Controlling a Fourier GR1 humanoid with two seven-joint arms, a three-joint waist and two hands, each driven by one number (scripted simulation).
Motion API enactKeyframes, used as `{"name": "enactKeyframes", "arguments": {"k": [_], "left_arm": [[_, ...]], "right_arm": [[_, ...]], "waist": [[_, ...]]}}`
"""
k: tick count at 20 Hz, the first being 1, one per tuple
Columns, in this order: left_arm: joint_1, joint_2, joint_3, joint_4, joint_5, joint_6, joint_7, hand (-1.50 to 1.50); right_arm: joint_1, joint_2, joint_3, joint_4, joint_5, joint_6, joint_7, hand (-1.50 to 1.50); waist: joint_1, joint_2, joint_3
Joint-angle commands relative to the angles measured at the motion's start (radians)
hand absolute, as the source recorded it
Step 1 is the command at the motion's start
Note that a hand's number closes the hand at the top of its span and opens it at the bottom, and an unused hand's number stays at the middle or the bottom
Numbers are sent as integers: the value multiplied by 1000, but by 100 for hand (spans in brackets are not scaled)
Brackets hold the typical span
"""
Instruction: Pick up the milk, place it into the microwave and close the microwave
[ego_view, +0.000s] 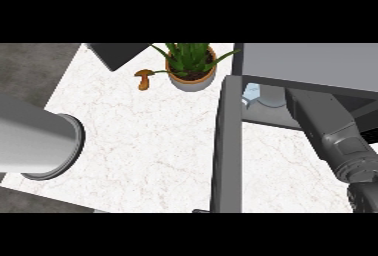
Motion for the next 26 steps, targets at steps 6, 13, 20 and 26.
{"name": "enactKeyframes", "arguments": {"k": [6,13,20,26], "left_arm": [[40,-56,-33,27,-58,-43,-7,-150],[70,-111,-43,25,-94,-109,-54,-150],[112,-190,-188,40,-130,-226,-44,-150],[87,-226,-279,66,-252,-278,-31,-150]], "right_arm": [[-69,15,-8,-11,-4,-60,31,-150],[-22,-7,-2,-1,-2,48,10,-150],[58,-4,-57,-24,-69,338,-60,-150],[144,56,-95,-55,-123,514,-143,-150]], "waist": [[-46,-45,-43],[-86,-60,-42],[-127,-69,-42],[-163,-85,-43]]}}
